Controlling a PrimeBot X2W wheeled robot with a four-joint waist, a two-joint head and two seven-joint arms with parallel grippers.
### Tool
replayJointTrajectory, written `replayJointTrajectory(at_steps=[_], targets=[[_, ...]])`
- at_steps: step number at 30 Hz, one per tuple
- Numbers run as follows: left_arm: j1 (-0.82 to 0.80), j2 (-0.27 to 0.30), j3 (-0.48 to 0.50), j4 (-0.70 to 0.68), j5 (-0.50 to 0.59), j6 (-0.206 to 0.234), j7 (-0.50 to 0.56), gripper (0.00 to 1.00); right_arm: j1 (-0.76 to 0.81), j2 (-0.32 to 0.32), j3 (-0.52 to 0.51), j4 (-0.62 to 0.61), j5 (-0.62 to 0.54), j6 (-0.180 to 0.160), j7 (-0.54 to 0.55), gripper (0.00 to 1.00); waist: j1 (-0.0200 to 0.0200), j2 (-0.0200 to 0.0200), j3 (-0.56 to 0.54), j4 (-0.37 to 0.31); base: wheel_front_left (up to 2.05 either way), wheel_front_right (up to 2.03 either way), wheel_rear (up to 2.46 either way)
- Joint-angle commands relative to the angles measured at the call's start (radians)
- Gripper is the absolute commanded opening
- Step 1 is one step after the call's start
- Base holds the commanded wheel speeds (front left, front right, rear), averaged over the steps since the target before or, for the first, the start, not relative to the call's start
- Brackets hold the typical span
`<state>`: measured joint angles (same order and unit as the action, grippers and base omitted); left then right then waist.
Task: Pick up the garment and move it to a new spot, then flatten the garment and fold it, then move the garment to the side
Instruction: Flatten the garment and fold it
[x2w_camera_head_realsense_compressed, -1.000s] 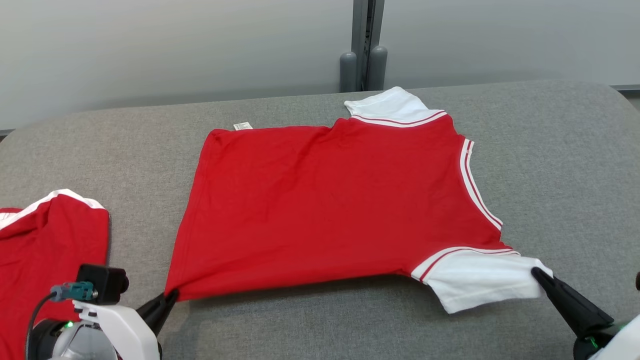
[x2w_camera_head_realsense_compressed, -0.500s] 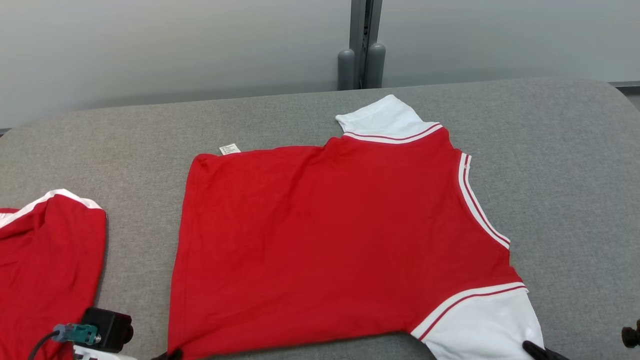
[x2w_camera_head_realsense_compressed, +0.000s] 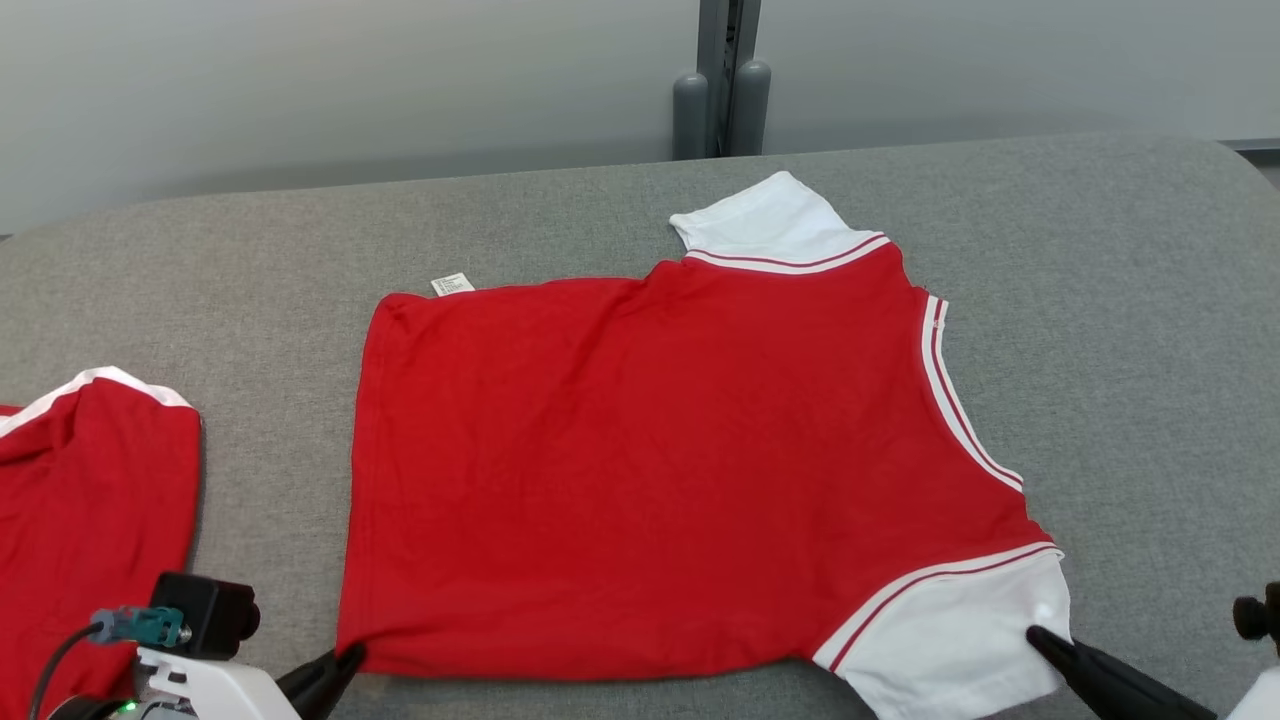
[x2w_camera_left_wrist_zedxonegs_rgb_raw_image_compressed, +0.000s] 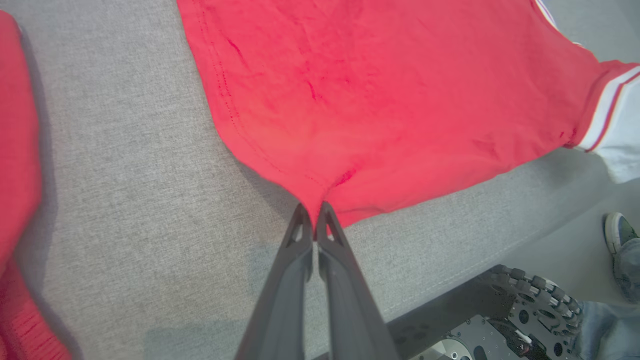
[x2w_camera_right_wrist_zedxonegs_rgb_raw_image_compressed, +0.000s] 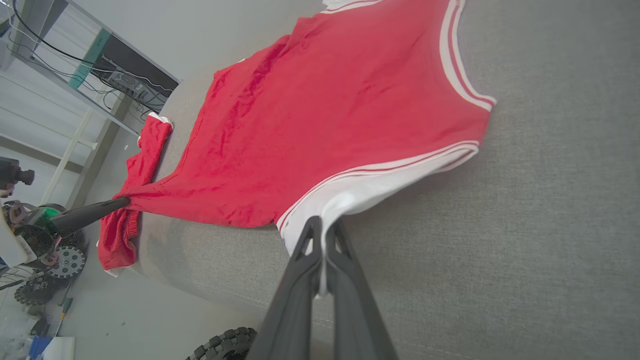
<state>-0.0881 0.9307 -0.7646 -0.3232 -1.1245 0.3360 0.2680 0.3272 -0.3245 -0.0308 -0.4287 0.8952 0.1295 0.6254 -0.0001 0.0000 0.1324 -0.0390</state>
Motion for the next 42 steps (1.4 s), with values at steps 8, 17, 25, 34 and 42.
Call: replayJointTrajectory(at_steps=[8,17,25,34,42], targets=[[-0.097,-0.026,0.016,0.064,0.011,-0.053,0.014,0.0,-0.174,0.05,-0.045,0.057,-0.102,0.002,0.071,0.0,0.0001,0.0,0.035,-0.005,0.0,0.0,0.0],[-0.204,-0.068,0.026,0.188,-0.027,-0.15,0.062,0.0,-0.332,0.078,-0.025,0.158,-0.141,0.002,0.079,0.0,0.0001,0.0,0.061,-0.003,0.0,0.0,0.0],[-0.322,-0.125,0.028,0.358,-0.078,-0.245,0.14,0.0,-0.429,0.063,-0.033,0.257,-0.138,0.002,0.088,0.0,0.0001,0.0,0.07,-0.001,0.0,0.0,0.0],[-0.42,-0.197,0.009,0.52,-0.084,-0.313,0.182,0.0,-0.525,0.056,-0.019,0.36,-0.127,0.002,0.065,0.0,0.0001,0.0,0.092,-0.01,0.0,0.0,0.0],[-0.487,-0.264,-0.008,0.652,-0.087,-0.364,0.202,0.0,-0.584,0.048,-0.01,0.443,-0.137,0.002,0.035,0.0,0.0001,0.0,0.1,-0.018,0.0,0.0,0.0]])
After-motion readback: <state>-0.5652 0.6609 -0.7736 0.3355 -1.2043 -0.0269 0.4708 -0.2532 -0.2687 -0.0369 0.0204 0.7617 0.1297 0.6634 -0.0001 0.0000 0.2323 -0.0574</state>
